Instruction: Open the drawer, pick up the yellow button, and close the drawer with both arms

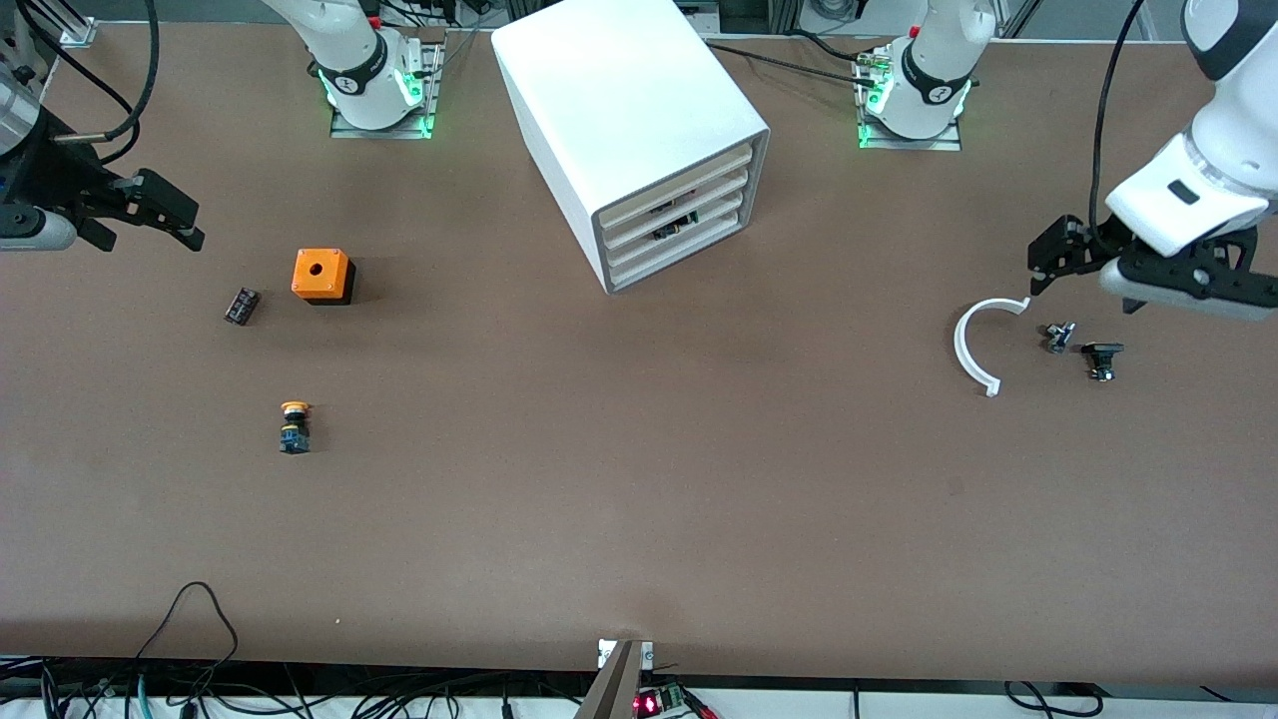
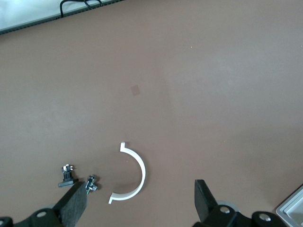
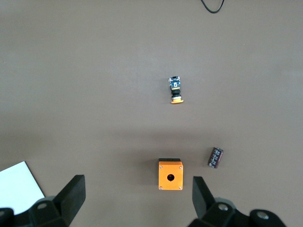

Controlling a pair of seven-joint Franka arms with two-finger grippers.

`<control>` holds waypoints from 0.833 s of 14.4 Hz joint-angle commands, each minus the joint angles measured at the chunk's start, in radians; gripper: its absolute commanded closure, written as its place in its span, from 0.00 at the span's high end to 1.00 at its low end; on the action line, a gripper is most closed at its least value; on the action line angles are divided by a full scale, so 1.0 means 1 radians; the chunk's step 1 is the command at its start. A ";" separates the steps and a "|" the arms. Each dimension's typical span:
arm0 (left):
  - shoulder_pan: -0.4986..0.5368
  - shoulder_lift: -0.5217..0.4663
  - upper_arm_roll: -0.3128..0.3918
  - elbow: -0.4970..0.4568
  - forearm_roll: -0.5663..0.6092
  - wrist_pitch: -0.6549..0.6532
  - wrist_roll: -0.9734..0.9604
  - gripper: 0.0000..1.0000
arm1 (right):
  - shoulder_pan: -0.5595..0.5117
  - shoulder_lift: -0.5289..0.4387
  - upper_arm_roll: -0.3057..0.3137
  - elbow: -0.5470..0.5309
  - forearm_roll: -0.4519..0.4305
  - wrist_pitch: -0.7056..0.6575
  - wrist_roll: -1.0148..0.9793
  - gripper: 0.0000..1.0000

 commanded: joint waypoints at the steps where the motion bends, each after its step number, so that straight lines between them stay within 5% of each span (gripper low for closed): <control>1: -0.019 -0.028 0.016 -0.044 -0.017 0.008 -0.024 1.00 | -0.014 0.018 0.014 0.033 -0.006 -0.009 0.000 1.00; 12: -0.013 0.008 0.019 0.016 -0.017 -0.035 -0.032 1.00 | -0.014 0.020 0.014 0.031 -0.007 -0.015 0.002 1.00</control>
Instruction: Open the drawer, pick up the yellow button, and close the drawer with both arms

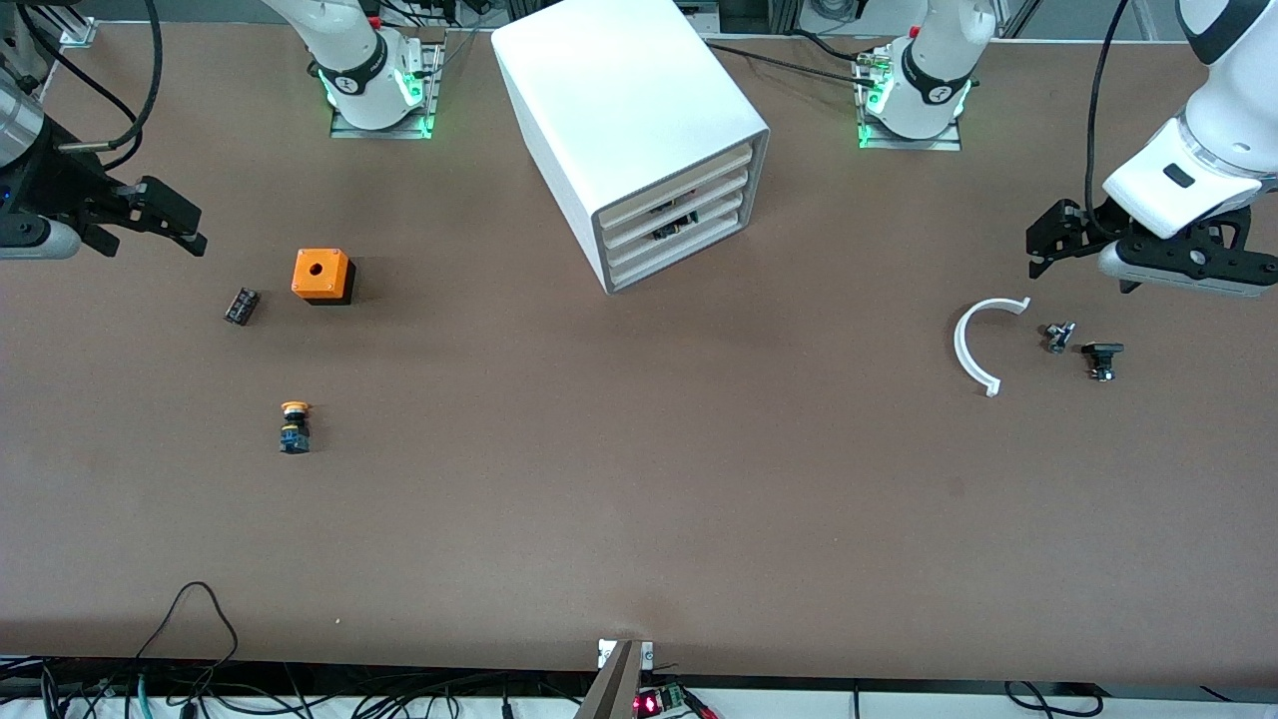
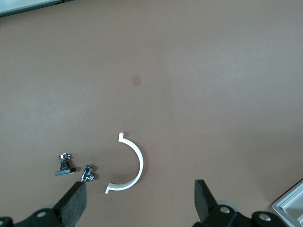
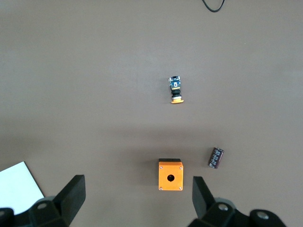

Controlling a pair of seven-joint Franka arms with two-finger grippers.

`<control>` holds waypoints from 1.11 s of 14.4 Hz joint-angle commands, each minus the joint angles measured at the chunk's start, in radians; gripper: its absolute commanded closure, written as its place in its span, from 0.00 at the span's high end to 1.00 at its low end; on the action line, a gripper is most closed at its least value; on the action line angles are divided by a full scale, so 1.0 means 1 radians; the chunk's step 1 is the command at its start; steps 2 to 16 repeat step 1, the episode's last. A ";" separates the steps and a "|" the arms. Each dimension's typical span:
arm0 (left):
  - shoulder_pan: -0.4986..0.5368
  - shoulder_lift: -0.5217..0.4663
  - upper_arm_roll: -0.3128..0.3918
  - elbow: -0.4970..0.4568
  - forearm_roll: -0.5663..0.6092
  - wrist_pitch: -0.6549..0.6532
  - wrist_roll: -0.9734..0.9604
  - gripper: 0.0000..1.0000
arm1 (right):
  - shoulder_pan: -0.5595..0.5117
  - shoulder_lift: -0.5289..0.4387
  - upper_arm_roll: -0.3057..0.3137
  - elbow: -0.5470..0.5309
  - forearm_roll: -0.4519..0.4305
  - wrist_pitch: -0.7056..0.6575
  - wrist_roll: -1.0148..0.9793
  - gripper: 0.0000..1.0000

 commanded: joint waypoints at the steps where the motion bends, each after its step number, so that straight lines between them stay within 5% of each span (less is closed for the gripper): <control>1: -0.007 0.044 0.009 0.074 -0.017 -0.032 -0.002 1.00 | -0.014 0.009 0.014 0.025 -0.007 -0.016 -0.003 1.00; 16: -0.007 0.044 0.009 0.074 -0.017 -0.032 -0.002 1.00 | -0.014 0.009 0.014 0.025 -0.007 -0.016 -0.003 1.00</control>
